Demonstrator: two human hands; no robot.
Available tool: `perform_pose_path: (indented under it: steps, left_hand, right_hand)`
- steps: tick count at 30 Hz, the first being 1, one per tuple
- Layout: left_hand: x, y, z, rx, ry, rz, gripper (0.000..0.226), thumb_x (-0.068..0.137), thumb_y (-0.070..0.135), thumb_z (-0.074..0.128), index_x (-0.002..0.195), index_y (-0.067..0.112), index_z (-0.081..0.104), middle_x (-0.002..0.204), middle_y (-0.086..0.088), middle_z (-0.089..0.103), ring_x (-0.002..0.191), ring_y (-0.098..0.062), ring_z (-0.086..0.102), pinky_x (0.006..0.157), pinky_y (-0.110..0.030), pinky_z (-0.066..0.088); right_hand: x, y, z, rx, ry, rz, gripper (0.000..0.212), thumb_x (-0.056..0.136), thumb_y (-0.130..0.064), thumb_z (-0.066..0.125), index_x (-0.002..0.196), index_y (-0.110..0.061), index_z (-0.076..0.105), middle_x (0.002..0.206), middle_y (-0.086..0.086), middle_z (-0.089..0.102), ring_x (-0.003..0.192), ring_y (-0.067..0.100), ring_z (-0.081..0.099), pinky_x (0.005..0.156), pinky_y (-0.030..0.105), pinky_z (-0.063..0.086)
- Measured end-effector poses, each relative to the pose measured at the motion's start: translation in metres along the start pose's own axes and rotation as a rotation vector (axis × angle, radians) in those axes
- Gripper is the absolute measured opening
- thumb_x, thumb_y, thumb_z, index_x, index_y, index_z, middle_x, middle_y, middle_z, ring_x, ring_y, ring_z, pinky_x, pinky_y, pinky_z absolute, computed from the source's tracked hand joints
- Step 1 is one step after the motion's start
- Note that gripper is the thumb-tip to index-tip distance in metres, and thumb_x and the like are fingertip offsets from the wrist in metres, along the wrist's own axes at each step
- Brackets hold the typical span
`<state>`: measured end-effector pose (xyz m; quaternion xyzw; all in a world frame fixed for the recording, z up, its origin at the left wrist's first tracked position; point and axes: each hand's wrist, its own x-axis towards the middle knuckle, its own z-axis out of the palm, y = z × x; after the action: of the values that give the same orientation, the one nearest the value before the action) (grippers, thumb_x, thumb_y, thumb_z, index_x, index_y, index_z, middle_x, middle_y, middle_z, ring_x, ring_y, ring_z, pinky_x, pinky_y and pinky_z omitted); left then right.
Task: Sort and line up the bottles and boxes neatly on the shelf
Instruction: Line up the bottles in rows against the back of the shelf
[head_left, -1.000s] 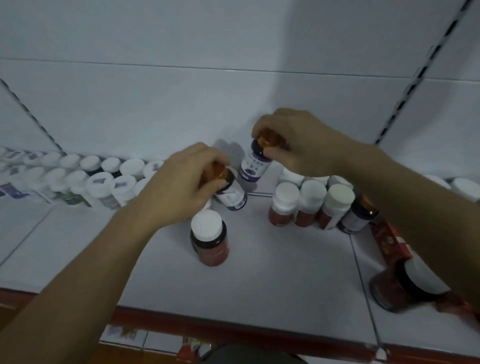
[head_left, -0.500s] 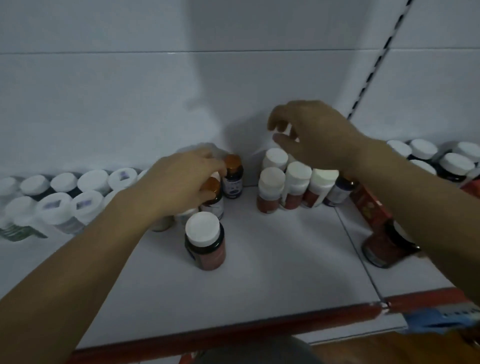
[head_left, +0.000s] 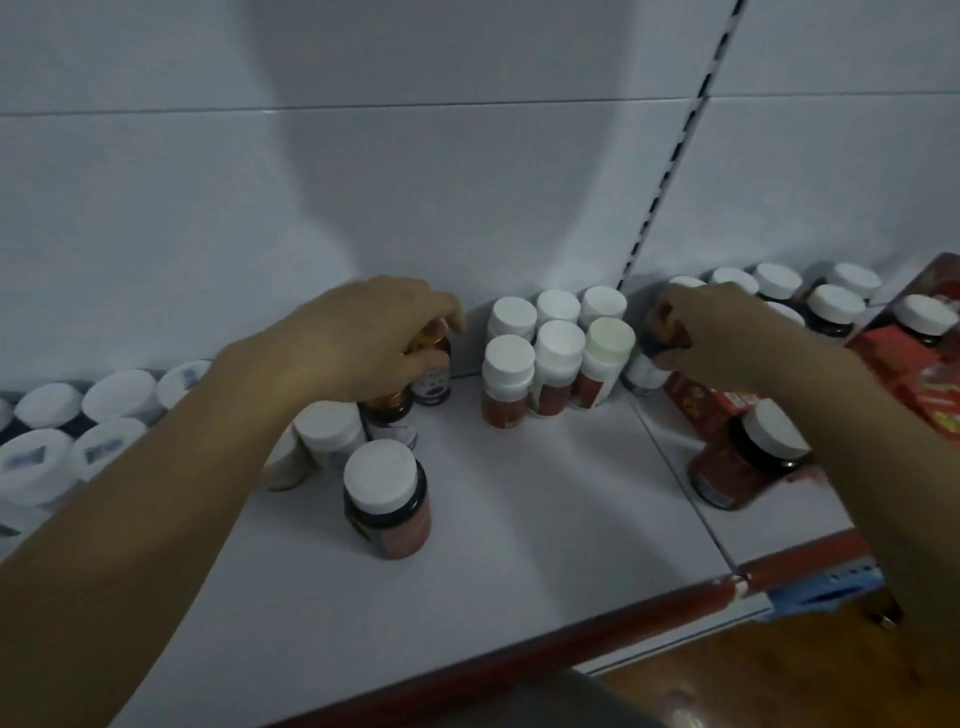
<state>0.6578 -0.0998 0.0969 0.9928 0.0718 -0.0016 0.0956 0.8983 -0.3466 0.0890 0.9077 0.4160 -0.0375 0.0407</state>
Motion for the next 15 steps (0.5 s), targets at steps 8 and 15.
perform_pose_path:
  steps: [8, 15]
  left_hand:
    - [-0.039, -0.028, 0.028, -0.087, 0.144, -0.079, 0.044, 0.08, 0.044, 0.081, 0.117, 0.027, 0.065, 0.107, 0.007, 0.058, 0.098, -0.012, 0.051, 0.083, -0.033, 0.045]
    - [-0.052, -0.025, 0.064, -0.039, 0.294, -0.188, 0.057, 0.074, 0.054, 0.08, 0.121, 0.029, 0.062, 0.116, 0.005, 0.058, 0.107, -0.023, 0.054, 0.083, -0.04, 0.043]
  right_hand:
    - [-0.035, -0.065, -0.068, 0.228, 0.438, -0.31, 0.051, 0.083, -0.037, 0.073, 0.127, -0.019, 0.054, 0.101, 0.006, 0.057, 0.08, 0.025, 0.054, 0.074, 0.036, 0.042]
    - [-0.019, -0.142, -0.014, 0.287, 0.269, -0.488, 0.042, 0.09, -0.047, 0.061, 0.123, -0.024, 0.05, 0.102, -0.003, 0.055, 0.094, 0.022, 0.049, 0.08, 0.039, 0.042]
